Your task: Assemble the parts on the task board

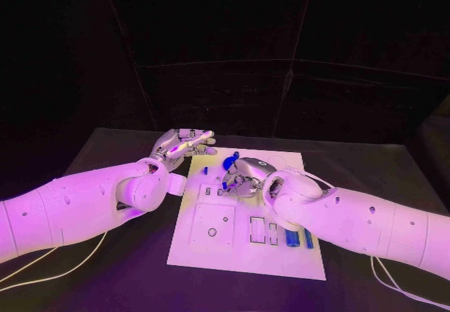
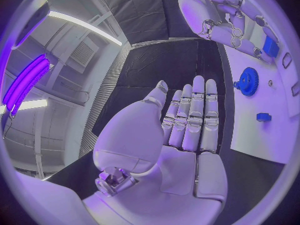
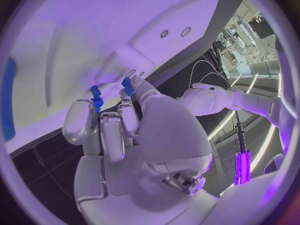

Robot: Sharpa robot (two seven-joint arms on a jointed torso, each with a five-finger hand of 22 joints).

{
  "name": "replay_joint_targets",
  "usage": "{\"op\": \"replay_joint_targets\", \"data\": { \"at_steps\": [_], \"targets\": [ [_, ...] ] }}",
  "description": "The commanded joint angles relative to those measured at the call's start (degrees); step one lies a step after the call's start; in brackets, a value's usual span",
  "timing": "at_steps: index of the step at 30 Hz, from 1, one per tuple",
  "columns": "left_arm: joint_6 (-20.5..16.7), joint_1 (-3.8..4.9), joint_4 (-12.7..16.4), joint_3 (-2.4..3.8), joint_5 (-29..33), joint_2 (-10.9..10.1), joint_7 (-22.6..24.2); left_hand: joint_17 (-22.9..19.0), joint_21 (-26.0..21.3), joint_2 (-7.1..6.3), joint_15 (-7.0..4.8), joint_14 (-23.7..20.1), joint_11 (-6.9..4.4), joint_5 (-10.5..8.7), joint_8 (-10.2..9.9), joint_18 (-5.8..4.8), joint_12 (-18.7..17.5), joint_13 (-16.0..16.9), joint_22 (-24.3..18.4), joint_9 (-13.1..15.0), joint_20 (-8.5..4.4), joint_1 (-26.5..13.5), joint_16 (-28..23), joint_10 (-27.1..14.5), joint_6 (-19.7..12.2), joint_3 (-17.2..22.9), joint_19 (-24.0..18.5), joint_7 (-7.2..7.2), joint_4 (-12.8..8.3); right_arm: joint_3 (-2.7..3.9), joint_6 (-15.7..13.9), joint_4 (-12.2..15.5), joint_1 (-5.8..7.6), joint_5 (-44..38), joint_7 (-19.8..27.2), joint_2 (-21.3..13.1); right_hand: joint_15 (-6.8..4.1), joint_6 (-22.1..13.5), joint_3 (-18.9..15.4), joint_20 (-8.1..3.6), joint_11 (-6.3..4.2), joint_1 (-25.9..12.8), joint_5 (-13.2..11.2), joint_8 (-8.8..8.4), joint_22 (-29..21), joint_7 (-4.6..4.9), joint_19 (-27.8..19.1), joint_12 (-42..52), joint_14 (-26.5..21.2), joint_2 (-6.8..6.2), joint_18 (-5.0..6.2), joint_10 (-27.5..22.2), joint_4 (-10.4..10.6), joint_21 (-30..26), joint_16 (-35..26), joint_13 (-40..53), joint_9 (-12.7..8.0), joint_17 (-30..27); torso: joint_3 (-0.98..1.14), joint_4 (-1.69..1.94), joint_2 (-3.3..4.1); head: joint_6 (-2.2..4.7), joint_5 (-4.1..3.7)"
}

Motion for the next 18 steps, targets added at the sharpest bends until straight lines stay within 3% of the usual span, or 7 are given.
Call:
{"op": "replay_joint_targets", "data": {
  "at_steps": [1, 7, 18],
  "targets": [
    [0.8, 0.11, 0.0, 0.04, -0.1, 0.1, 0.7, 0.1, -0.2, 0.59, -0.03, 0.4, 0.04, 0.16, -0.2, 0.80, -0.2, -0.1, -0.1, 0.0, 0.02, -0.1, -0.2, 0.3, 0.2, 0.3, 0.6, 0.14, 0.1, -0.17, 1.9, -0.1, 0.04, -1.1, -1.0, 0.1, -0.39, 1.3, 0.4, -0.40, -0.27, -0.6, -0.3, 0.09, -0.1, -0.71, 0.1, -0.3, 4.6, -0.04, -0.30, -0.2, 0.0, 0.2, 0.0, 0.0, 0.1, 7.8, 0.04, -0.07, 0.05, -0.08, 0.04],
    [0.8, 0.11, -0.1, 0.04, -0.1, 0.3, 0.7, 0.1, -0.2, 0.59, -0.03, 0.4, 0.04, 0.16, -0.2, 0.80, -0.2, -0.1, -0.1, 0.0, 0.02, -0.1, -0.2, 0.3, 0.2, 0.3, 0.6, 0.14, 0.1, -0.42, 3.4, -0.4, -0.09, -1.2, -1.8, 0.2, -0.37, 1.2, 0.4, -0.39, -0.24, -1.1, -0.4, 0.00, -0.2, -0.68, 0.0, -0.4, 4.5, -0.20, -0.28, -0.2, 0.2, 0.1, -0.1, -0.1, 0.0, 7.6, 0.05, -0.12, 0.07, -0.17, 0.09],
    [0.9, 0.11, -0.2, 0.03, -0.1, 0.4, 0.6, 0.1, -0.2, 0.59, -0.03, 0.4, 0.04, 0.16, -0.2, 0.80, -0.2, -0.1, -0.1, 0.0, 0.02, -0.1, -0.2, 0.3, 0.2, 0.3, 0.6, 0.14, 0.1, -0.48, 3.5, -0.6, -0.25, -1.4, -2.0, 0.6, -0.37, 1.2, 0.4, -0.39, -0.24, -1.1, -0.4, 0.00, -0.2, -0.68, 0.0, -0.4, 4.5, -0.20, -0.28, -0.2, 0.2, 0.1, -0.1, -0.1, 0.0, 7.6, 0.09, -0.07, 0.06, -0.37, 0.02]
  ]
}}
